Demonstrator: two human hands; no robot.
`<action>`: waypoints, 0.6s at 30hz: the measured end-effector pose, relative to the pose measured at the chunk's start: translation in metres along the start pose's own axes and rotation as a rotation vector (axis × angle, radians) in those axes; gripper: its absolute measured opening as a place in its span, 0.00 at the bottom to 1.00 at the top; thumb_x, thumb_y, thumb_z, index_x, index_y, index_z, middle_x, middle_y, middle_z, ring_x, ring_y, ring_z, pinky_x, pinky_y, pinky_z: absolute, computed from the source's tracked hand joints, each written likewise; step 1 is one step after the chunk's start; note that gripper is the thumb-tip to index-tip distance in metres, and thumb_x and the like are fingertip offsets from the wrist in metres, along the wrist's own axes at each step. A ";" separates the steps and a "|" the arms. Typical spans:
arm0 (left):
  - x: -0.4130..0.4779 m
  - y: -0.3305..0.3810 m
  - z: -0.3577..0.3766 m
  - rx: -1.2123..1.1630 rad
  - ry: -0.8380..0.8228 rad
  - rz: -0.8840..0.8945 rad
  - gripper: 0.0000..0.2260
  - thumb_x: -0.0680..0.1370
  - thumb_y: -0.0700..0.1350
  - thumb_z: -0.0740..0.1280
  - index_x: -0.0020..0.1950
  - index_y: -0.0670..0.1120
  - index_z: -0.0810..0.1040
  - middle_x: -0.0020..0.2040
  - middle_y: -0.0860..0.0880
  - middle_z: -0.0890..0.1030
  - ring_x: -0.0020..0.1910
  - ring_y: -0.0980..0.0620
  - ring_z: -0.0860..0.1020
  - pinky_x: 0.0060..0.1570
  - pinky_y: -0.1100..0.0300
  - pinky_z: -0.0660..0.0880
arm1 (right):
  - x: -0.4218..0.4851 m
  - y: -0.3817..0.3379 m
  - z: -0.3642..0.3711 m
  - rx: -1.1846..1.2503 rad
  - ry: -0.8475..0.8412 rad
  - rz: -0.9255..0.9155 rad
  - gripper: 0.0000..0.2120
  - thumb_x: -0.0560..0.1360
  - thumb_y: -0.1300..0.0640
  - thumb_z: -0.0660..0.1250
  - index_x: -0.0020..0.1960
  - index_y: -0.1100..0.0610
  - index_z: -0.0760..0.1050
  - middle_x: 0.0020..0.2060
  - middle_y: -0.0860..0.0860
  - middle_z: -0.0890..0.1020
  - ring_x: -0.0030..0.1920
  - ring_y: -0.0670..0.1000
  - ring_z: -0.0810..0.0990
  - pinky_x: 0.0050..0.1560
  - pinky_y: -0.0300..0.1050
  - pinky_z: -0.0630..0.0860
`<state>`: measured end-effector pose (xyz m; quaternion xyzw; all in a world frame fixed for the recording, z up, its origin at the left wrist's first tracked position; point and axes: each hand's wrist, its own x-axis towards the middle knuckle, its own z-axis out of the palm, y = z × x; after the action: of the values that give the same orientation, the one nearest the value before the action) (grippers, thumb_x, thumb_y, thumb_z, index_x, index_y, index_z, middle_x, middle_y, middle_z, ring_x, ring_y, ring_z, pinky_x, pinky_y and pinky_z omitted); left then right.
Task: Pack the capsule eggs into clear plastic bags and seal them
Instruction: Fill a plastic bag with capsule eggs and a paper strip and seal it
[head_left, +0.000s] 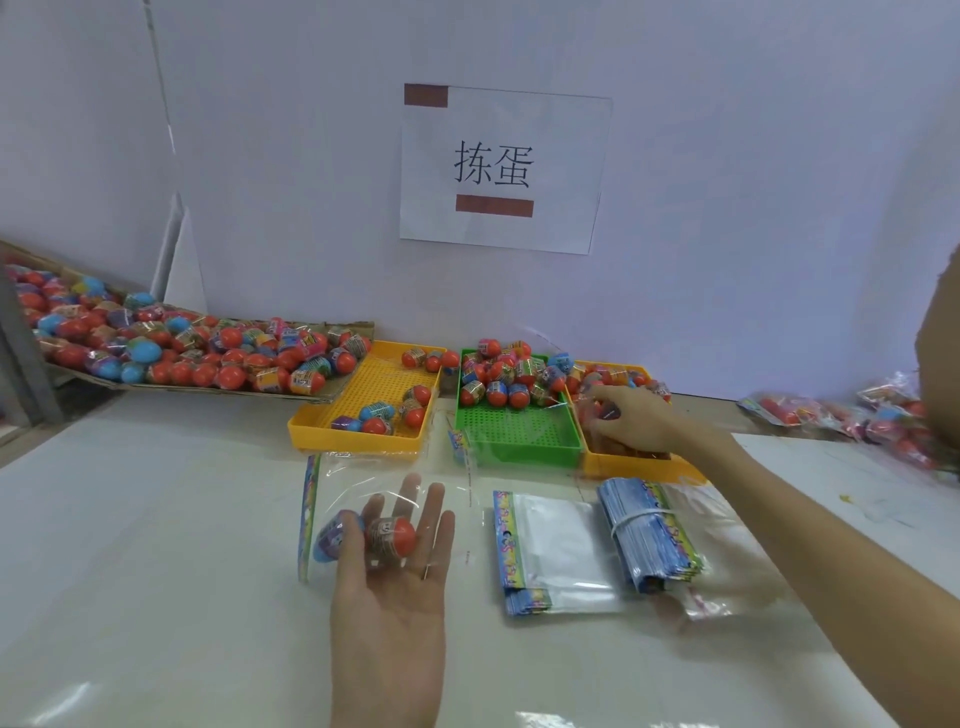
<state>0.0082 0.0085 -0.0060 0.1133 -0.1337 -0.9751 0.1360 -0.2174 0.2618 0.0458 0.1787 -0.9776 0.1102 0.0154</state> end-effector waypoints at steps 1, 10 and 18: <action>-0.001 0.000 0.000 0.000 -0.005 -0.001 0.13 0.79 0.54 0.64 0.51 0.45 0.79 0.58 0.41 0.85 0.55 0.40 0.85 0.50 0.43 0.82 | -0.005 0.001 -0.002 0.001 0.016 -0.017 0.08 0.79 0.49 0.67 0.58 0.45 0.77 0.46 0.43 0.81 0.43 0.40 0.78 0.42 0.35 0.72; -0.002 -0.001 0.002 0.011 -0.027 -0.012 0.13 0.75 0.55 0.66 0.51 0.47 0.79 0.58 0.43 0.85 0.54 0.41 0.85 0.48 0.42 0.82 | -0.019 -0.006 -0.029 0.138 0.229 0.043 0.06 0.78 0.44 0.69 0.45 0.44 0.79 0.39 0.41 0.77 0.41 0.45 0.75 0.37 0.42 0.69; -0.004 -0.001 0.002 0.039 -0.032 0.000 0.13 0.74 0.55 0.66 0.52 0.47 0.79 0.59 0.43 0.85 0.56 0.41 0.85 0.51 0.44 0.82 | -0.029 -0.004 -0.034 0.263 0.223 0.172 0.14 0.76 0.41 0.70 0.49 0.51 0.83 0.43 0.46 0.81 0.39 0.44 0.75 0.35 0.40 0.69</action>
<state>0.0110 0.0111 -0.0042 0.1004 -0.1549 -0.9740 0.1317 -0.1895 0.2752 0.0779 0.0818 -0.9587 0.2569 0.0908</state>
